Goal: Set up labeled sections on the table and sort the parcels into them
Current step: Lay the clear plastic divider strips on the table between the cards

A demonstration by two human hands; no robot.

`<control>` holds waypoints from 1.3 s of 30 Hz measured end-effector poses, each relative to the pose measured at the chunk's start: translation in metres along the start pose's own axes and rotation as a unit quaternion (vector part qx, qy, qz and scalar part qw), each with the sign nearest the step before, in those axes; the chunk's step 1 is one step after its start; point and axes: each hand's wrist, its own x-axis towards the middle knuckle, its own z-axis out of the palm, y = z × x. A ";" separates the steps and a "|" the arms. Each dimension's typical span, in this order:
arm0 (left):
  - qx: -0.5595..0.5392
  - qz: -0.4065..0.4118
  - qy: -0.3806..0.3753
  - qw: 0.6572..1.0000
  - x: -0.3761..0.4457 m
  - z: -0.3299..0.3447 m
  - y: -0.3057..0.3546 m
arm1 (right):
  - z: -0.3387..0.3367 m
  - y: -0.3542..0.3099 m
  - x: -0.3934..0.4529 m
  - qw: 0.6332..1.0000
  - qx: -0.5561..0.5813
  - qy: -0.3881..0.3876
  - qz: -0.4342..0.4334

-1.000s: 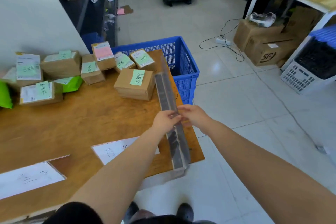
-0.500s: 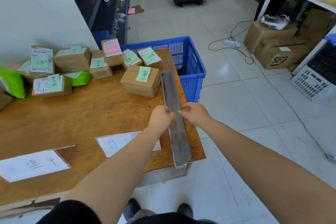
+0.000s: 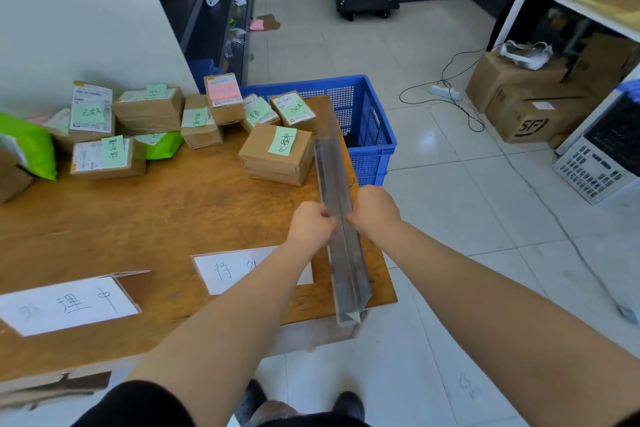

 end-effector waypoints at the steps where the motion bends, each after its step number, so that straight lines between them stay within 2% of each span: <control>1: -0.001 0.006 0.012 1.000 -0.002 -0.002 0.000 | -0.001 -0.001 -0.001 1.000 0.000 -0.003 -0.003; 7: 0.006 0.035 0.054 0.998 -0.012 -0.011 0.001 | -0.009 -0.004 -0.009 1.000 0.022 0.016 -0.003; 12: -0.008 0.069 0.120 0.990 -0.017 -0.022 0.005 | -0.019 -0.011 -0.014 0.995 0.070 0.063 -0.018; 15: -0.031 0.073 0.132 0.988 -0.021 -0.033 0.009 | -0.027 -0.020 -0.019 0.991 0.090 0.091 -0.034; 25: -0.017 0.130 0.180 0.975 -0.037 -0.088 0.035 | -0.098 -0.062 -0.031 0.983 0.057 0.154 -0.085; 30: -0.093 0.123 0.179 0.972 -0.045 -0.124 0.037 | -0.122 -0.088 -0.040 0.979 0.029 0.178 -0.091; 34: -0.094 0.118 0.206 0.967 -0.055 -0.156 0.027 | -0.123 -0.113 -0.046 0.974 0.031 0.192 -0.113; 39: -0.036 0.126 0.236 0.963 -0.064 -0.195 -0.004 | -0.108 -0.143 -0.053 0.968 0.041 0.199 -0.147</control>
